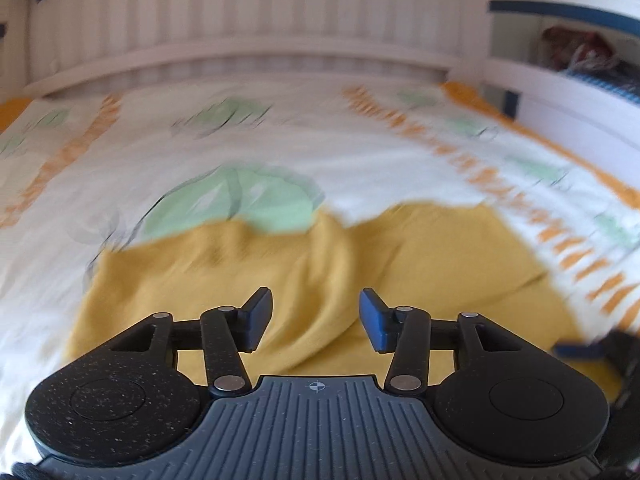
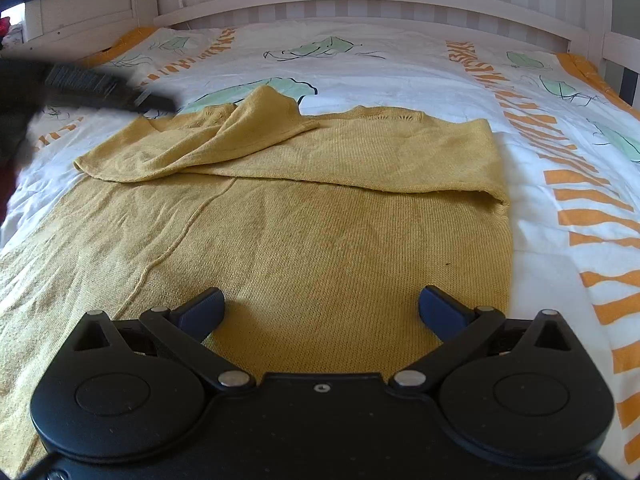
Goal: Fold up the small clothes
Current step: 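Move the right gripper to the second folded sleeve and grasp it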
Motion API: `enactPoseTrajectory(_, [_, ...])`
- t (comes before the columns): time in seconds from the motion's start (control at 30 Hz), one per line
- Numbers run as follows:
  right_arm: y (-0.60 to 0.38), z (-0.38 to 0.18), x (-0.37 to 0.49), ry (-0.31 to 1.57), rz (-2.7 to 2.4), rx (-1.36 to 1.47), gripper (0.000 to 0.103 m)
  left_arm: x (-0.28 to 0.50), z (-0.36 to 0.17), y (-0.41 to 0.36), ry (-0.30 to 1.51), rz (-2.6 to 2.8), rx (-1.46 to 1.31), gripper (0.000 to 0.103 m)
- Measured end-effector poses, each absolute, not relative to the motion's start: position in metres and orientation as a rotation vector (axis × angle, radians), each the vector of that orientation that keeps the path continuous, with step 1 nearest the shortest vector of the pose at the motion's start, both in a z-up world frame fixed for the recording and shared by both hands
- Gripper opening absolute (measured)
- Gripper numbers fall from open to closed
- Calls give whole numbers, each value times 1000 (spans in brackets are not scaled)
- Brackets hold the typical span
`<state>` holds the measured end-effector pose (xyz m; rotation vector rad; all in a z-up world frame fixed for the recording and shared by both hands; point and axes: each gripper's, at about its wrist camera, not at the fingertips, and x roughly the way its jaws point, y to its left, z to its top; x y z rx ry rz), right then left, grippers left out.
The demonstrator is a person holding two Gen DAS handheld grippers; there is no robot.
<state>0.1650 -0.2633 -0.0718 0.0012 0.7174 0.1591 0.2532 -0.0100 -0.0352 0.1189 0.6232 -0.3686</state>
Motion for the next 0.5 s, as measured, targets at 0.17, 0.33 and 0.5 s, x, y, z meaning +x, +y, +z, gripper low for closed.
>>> enactPoseTrajectory(0.17, [-265,-63,174,783,184,-3,103,250,-52,40,694,-255,87,47])
enactPoseTrajectory(0.33, [-270,-35,193,770,205,57,102,250,-67,72,728,-193,67,49])
enactPoseTrajectory(0.5, [-270,-17,242,756,217,124,95,248,-81,88,739,-203,-13,60])
